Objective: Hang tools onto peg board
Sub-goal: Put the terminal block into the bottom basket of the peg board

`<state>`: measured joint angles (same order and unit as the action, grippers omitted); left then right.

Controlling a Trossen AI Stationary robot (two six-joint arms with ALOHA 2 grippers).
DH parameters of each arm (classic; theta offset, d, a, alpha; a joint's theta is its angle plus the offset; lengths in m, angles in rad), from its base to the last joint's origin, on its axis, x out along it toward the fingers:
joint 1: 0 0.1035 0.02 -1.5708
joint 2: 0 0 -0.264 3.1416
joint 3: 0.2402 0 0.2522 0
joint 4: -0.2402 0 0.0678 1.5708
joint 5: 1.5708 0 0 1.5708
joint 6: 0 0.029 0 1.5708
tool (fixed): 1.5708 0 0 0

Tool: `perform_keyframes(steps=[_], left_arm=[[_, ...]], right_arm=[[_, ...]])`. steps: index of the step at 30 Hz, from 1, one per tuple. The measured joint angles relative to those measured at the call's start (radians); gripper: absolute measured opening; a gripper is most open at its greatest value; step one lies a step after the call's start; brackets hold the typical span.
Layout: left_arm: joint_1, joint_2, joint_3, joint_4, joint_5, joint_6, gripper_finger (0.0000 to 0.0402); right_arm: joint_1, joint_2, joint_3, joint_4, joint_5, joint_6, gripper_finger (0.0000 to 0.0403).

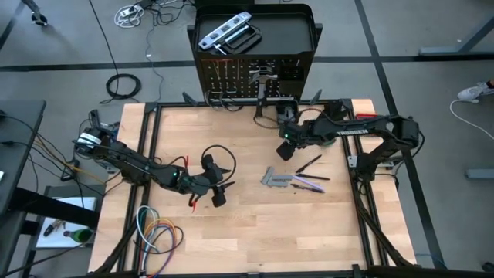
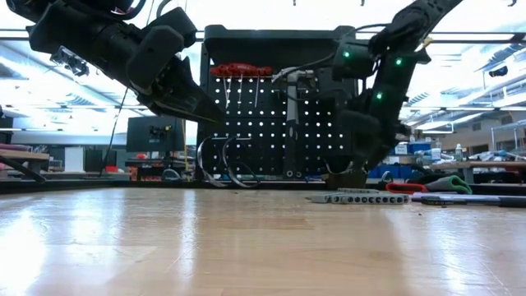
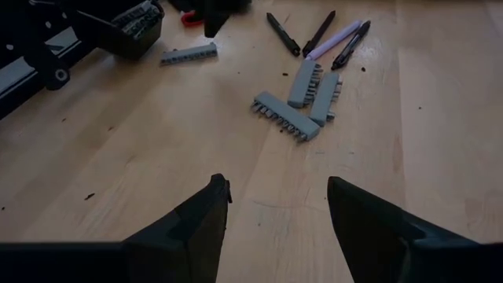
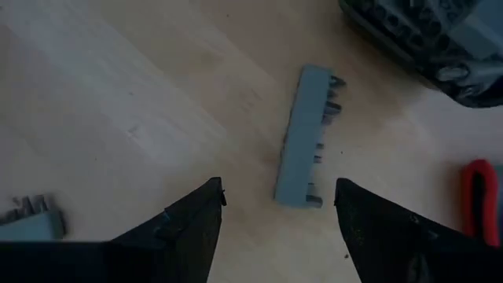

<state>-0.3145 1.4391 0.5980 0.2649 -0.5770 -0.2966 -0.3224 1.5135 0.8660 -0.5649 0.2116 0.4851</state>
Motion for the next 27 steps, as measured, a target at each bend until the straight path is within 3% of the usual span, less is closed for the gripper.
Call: perform_keyframes(steps=[8, 17, 20, 24, 27], left_arm=[[0.000, 0.000, 0.000, 0.003, 0.003, 0.000, 0.0218], [0.000, 0.000, 0.000, 0.006, 0.003, 0.002, 0.0218], [0.000, 0.000, 0.000, 0.004, 0.003, 0.003, 0.0218], [0.000, 0.000, 0.000, 0.004, 0.003, 0.004, 0.0218], [0.000, 0.000, 0.000, 0.003, 0.002, 0.004, 0.0218]], right_arm=[[-0.087, 0.029, -0.076, 0.120, -0.078, -0.049, 0.0249], [-0.113, 0.184, -0.090, 0.226, -0.095, -0.110, 0.0236], [-0.112, 0.185, -0.089, 0.228, -0.096, -0.112, 0.0205], [-0.109, 0.152, -0.095, 0.220, -0.117, -0.115, 0.0108], [-0.109, 0.137, -0.097, 0.210, -0.152, -0.129, 0.0103]])
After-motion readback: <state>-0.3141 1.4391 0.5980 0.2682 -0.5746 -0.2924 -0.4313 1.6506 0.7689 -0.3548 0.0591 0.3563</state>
